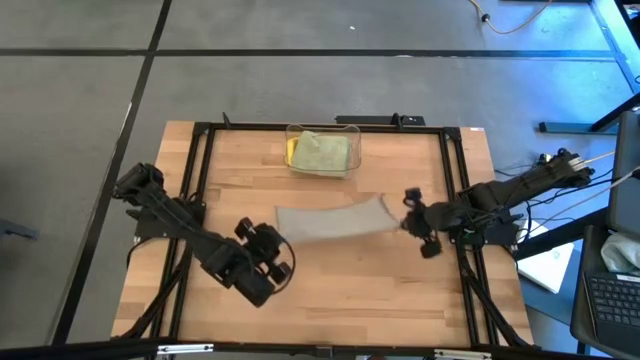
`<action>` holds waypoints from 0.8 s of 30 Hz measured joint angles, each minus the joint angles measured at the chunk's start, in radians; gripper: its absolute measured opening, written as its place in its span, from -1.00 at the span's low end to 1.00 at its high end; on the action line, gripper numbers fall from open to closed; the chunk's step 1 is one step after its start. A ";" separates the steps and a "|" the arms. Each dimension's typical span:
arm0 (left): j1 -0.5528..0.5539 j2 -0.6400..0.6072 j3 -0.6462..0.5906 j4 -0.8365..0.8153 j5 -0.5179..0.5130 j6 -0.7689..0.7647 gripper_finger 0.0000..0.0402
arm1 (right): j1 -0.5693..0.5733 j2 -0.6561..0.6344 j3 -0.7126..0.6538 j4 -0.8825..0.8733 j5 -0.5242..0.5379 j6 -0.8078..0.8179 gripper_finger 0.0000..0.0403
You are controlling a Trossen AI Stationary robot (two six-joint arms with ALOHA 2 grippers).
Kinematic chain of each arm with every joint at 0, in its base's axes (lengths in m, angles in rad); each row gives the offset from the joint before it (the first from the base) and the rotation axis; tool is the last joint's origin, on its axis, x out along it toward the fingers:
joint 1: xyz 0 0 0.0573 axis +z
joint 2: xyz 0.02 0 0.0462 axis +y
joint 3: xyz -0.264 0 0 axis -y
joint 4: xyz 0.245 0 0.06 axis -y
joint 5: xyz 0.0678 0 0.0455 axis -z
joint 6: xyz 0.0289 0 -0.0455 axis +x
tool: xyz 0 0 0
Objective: Fold microfiber towels
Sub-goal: Fold the gray microfiber cloth
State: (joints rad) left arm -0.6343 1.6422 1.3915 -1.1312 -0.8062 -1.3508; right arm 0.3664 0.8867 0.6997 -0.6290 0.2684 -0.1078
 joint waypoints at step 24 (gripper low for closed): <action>-0.110 0.255 -0.349 1.111 0.216 0.036 -1.00 | 0.159 0.101 -0.397 0.516 -0.497 0.469 -0.96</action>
State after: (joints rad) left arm -0.7443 1.8973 1.0429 -0.0198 -0.5903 -1.3143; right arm 0.5255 0.9874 0.3023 -0.1130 -0.2284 0.3616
